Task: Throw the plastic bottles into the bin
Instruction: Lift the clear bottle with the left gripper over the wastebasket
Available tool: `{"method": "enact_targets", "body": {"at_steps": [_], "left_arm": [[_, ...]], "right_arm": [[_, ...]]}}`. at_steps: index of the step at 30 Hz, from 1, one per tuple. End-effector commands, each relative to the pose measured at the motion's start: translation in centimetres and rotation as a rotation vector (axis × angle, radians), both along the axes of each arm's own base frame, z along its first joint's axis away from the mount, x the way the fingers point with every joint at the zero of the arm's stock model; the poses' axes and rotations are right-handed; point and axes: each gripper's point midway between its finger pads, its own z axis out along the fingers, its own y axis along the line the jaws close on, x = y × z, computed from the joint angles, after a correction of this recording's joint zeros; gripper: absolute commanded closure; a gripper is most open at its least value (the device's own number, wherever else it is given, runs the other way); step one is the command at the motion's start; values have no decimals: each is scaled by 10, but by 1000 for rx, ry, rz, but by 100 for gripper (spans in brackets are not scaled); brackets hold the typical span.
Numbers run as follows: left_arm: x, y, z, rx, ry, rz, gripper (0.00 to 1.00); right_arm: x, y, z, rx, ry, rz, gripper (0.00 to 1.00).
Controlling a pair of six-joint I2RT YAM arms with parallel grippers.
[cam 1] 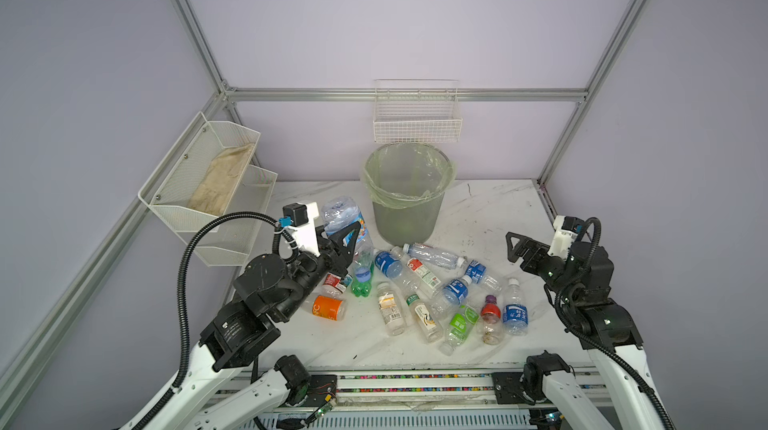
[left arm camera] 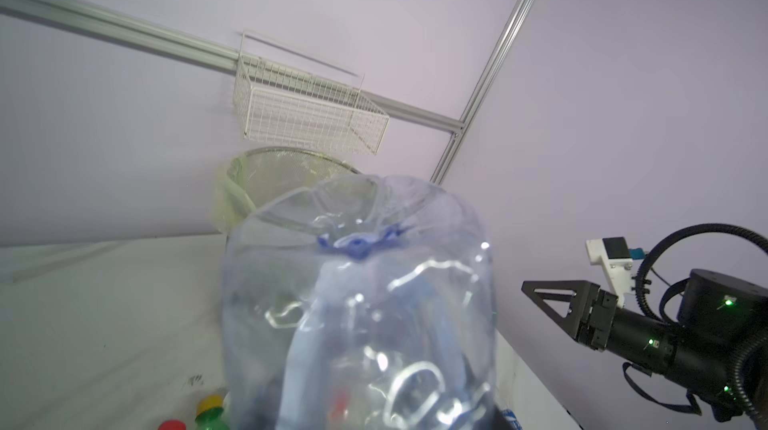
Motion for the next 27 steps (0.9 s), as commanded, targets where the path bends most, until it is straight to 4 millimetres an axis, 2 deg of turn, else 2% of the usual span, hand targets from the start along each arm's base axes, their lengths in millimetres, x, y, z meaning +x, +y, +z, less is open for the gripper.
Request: {"method": "enact_targets", "body": {"at_steps": [1,7,18,22,27], "left_arm": [[-12,9,53,-100,-174,0,63],[-7,0,62,-101,-209,-14,63],[12,-20,90,-80,-298,4,63],[27,-37,105,-60,-322,-1,63],[60,-68,117,41,-320,18,63]], "right_arm": [[-1,0,3,9,-19,-5,3],[-1,0,3,8,-21,-3,3],[-2,0,4,9,-26,-2,3],[-2,0,5,9,-26,-2,3],[-4,0,8,15,-32,-4,3]]}}
